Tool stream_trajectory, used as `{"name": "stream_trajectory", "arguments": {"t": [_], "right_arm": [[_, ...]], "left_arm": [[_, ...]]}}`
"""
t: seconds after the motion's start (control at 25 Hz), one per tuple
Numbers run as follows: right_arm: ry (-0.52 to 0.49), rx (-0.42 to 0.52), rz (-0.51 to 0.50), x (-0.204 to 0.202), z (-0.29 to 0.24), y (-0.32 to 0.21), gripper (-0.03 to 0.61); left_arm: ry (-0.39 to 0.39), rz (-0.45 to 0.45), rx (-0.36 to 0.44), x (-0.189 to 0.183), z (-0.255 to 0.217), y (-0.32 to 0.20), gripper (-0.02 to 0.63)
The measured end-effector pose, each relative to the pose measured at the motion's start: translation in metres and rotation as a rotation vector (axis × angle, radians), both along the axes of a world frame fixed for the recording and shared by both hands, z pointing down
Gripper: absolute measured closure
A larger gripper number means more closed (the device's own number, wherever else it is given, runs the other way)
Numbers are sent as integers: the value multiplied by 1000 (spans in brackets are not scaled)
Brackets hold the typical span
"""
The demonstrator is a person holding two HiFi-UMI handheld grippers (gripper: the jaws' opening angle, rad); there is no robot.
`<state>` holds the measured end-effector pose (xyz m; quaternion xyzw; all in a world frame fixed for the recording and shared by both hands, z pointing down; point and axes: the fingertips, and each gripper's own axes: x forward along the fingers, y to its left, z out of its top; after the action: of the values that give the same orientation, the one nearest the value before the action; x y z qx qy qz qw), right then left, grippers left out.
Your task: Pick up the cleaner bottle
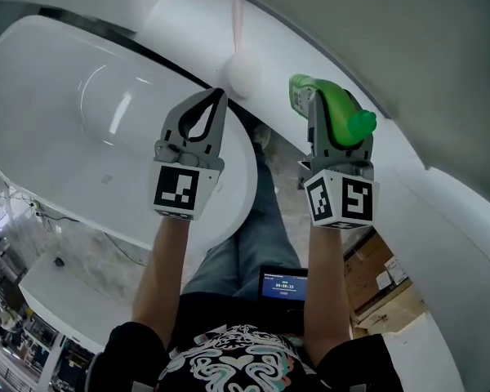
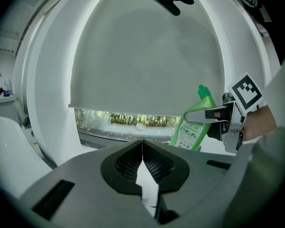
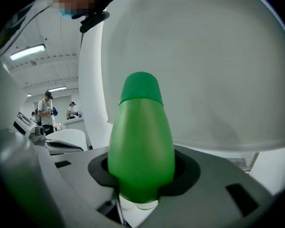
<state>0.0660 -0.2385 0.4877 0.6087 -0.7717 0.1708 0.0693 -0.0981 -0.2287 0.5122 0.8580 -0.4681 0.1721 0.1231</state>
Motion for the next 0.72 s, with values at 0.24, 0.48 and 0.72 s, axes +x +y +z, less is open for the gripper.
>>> {"name": "stream_trajectory", "arguments": {"t": [0.24,0.48,0.72], "right_arm": [[1,11,-23,3,-37,20,376],[1,48,-32,-1,-80,32,376],[-11,77,-19,3,-131,60,376]], "left_arm": [[-5,-19,14,-5,-38,12,597],[7,-34,45,-16,-78,15,597],[17,-27,90,-12,-133,40,597]]}}
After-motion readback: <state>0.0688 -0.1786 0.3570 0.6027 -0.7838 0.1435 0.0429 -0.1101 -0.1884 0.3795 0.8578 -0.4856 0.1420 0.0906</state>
